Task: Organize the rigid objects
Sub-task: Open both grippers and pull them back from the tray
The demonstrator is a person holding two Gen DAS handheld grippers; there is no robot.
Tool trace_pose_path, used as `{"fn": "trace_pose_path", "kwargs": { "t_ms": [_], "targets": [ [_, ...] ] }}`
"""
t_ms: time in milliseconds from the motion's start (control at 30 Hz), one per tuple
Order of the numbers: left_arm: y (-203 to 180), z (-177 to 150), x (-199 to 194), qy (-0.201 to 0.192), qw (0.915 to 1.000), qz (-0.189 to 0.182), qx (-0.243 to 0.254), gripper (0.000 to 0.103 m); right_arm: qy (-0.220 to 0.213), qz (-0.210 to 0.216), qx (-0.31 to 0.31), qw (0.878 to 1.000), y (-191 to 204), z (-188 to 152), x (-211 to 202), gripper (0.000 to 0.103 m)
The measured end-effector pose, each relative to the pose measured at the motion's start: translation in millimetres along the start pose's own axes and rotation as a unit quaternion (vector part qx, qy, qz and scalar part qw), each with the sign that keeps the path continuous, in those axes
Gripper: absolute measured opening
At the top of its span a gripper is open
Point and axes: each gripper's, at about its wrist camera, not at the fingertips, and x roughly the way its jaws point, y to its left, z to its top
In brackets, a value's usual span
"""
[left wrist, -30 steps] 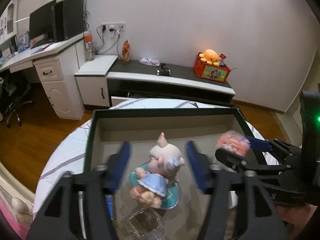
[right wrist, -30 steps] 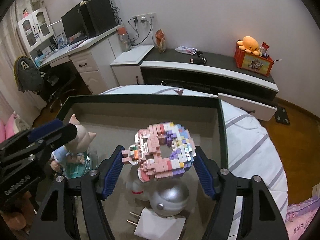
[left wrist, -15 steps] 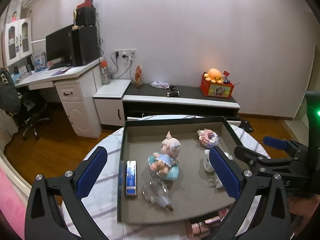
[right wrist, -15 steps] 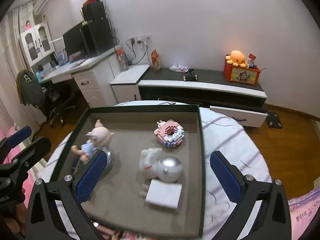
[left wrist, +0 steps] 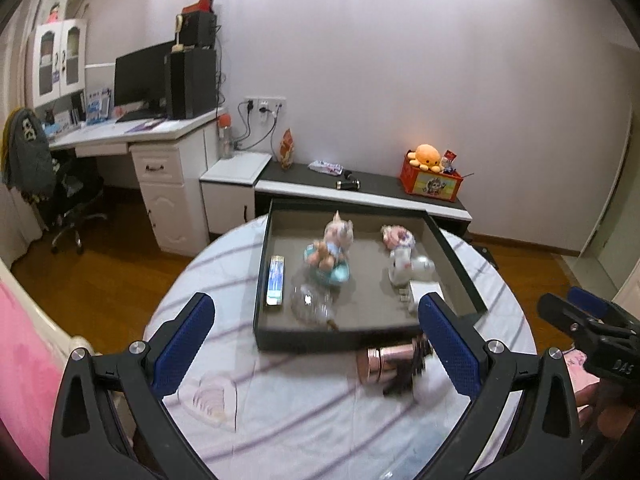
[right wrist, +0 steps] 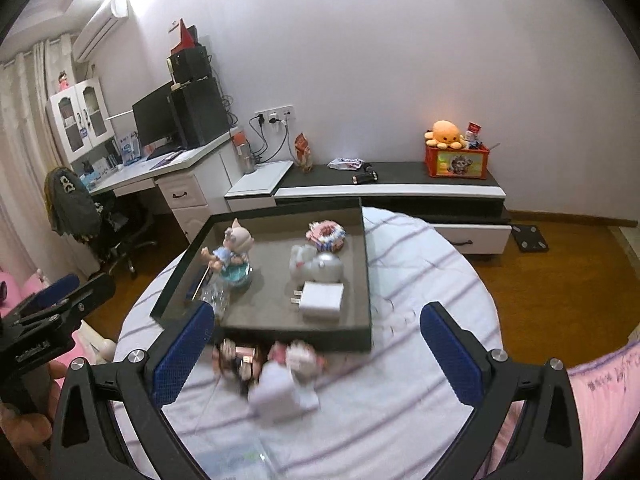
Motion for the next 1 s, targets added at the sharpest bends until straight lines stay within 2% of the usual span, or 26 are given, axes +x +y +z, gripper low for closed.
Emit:
{"fn": "trace_pose_path", "kwargs": {
  "t_ms": [433, 1000],
  "targets": [
    [-8.4, -44.9, -40.6, 0.016, 0.9998, 0.001, -0.008, 0.103, 0.01, 0.007, 0.015, 1.0, -2.9, -59.2, -45.6, 0.103],
    [-19.2, -55.0, -59.4, 0.009, 1.0, 0.002, 0.0, 0.103, 0.004, 0.013, 0.008, 1.0, 5.2, -69.3, -62.6, 0.103]
  ]
}}
